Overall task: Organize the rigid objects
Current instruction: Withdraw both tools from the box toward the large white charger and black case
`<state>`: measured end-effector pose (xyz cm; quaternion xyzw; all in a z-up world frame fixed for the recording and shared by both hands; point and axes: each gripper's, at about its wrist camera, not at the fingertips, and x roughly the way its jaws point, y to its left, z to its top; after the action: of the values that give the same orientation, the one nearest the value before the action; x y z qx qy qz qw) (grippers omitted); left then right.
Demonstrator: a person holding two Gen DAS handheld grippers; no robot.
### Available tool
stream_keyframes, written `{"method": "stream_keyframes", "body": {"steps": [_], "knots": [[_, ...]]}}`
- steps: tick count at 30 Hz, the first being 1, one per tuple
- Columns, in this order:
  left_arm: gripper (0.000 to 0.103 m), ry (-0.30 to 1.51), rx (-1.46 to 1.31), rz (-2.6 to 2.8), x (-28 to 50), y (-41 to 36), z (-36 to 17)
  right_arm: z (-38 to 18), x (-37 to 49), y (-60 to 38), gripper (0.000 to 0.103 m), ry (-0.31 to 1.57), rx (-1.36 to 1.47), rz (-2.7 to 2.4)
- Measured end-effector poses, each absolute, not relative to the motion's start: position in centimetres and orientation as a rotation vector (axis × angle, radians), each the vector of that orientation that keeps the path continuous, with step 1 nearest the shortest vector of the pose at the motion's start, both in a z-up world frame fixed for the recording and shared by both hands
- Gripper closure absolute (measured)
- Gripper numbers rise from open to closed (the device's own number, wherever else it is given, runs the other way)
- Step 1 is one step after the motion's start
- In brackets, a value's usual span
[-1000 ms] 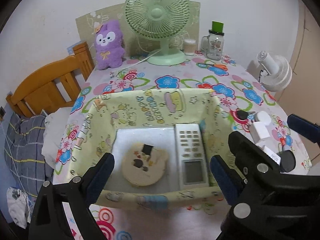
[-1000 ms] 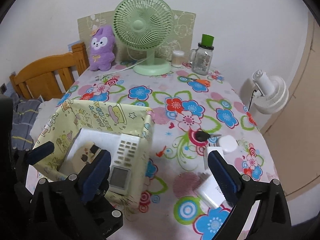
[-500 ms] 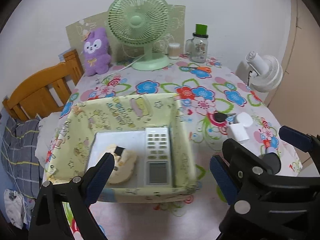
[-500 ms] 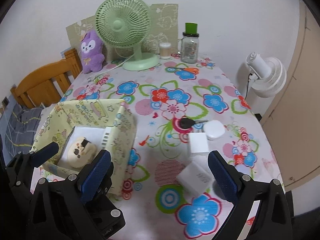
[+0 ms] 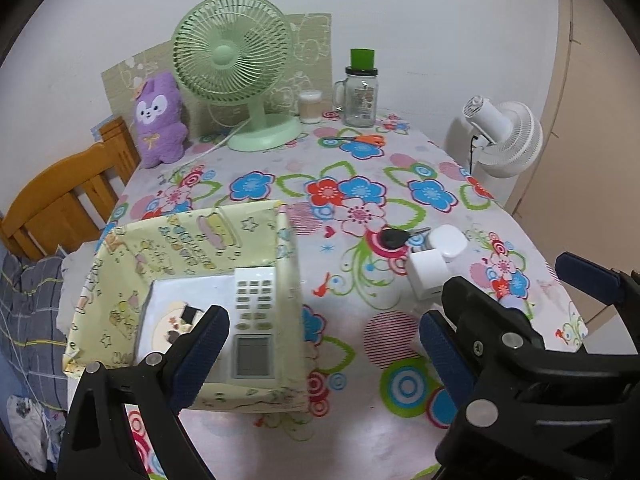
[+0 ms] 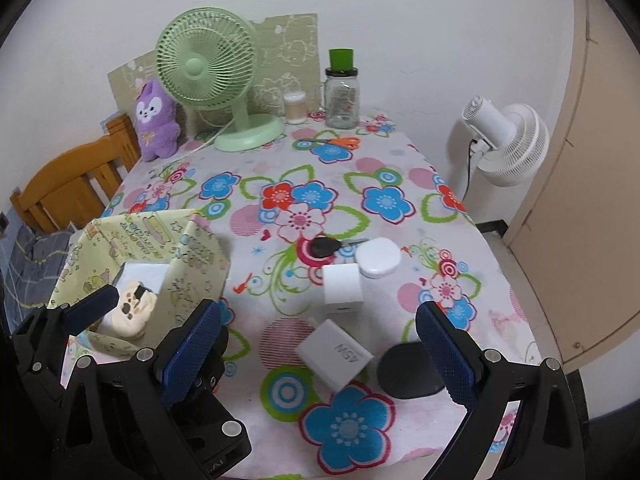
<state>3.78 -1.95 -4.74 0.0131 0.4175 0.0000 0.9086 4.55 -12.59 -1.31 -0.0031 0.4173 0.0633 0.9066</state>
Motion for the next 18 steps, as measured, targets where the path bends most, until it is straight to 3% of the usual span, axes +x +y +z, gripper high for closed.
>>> {"method": "stream_keyframes", "body": {"steps": [18], "knots": [[0.007,0.857,0.049,-0.051,4.3,-6.5,-5.5,-1.9,4.6,-16.8,0.004,0.83,-0.003,0.092]]}}
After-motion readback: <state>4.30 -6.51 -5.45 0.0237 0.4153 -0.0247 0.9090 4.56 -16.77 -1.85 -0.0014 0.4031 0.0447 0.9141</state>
